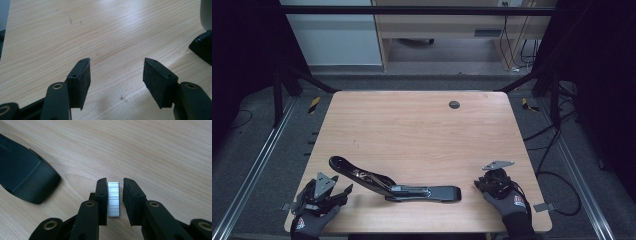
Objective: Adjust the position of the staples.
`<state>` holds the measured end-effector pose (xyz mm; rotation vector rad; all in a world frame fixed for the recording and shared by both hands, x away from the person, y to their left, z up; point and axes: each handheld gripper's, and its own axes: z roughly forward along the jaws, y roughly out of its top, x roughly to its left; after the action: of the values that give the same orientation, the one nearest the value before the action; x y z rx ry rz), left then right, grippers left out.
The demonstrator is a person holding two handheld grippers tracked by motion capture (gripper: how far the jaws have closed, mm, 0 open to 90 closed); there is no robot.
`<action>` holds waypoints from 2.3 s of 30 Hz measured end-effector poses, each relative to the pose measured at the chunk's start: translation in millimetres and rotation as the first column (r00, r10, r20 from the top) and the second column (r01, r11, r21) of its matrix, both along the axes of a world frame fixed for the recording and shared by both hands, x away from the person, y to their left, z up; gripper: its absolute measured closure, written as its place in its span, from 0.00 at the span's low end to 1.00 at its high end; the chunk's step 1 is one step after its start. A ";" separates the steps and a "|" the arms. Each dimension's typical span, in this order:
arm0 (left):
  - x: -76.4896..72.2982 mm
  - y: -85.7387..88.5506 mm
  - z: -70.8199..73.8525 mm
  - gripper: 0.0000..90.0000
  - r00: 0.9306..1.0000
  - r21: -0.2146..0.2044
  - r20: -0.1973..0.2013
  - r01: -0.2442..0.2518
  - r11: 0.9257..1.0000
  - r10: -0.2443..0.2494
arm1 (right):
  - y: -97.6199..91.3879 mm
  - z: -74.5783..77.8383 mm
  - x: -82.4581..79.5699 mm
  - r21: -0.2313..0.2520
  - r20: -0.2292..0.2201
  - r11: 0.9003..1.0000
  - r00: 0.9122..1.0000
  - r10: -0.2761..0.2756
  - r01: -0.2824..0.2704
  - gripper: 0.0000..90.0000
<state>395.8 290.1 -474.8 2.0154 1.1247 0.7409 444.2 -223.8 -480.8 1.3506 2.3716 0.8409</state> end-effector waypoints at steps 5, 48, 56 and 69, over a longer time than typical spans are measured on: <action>0.1 0.2 0.0 0.43 1.000 0.001 0.000 0.001 1.000 -0.001 | -4.1 11.4 -2.0 0.041 0.041 0.999 0.999 -0.018 0.017 0.76; 0.8 -0.2 -0.9 0.43 1.000 0.001 -0.007 0.000 1.000 0.000 | 1.2 13.1 0.3 -0.002 -0.038 1.000 0.999 0.022 -0.023 0.82; 0.9 -0.4 -1.0 0.43 1.000 0.002 -0.007 0.001 1.000 -0.001 | 3.7 8.0 4.5 -0.013 -0.064 0.999 0.997 0.035 -0.036 0.79; 1.0 -0.3 -1.1 0.43 1.000 0.002 -0.008 0.001 1.000 -0.001 | 5.6 3.1 7.9 -0.053 -0.080 0.997 0.996 0.047 -0.051 0.87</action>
<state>396.9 289.8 -475.9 2.0225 1.1277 0.7337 452.1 -218.2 -477.7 1.3324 2.4780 0.7424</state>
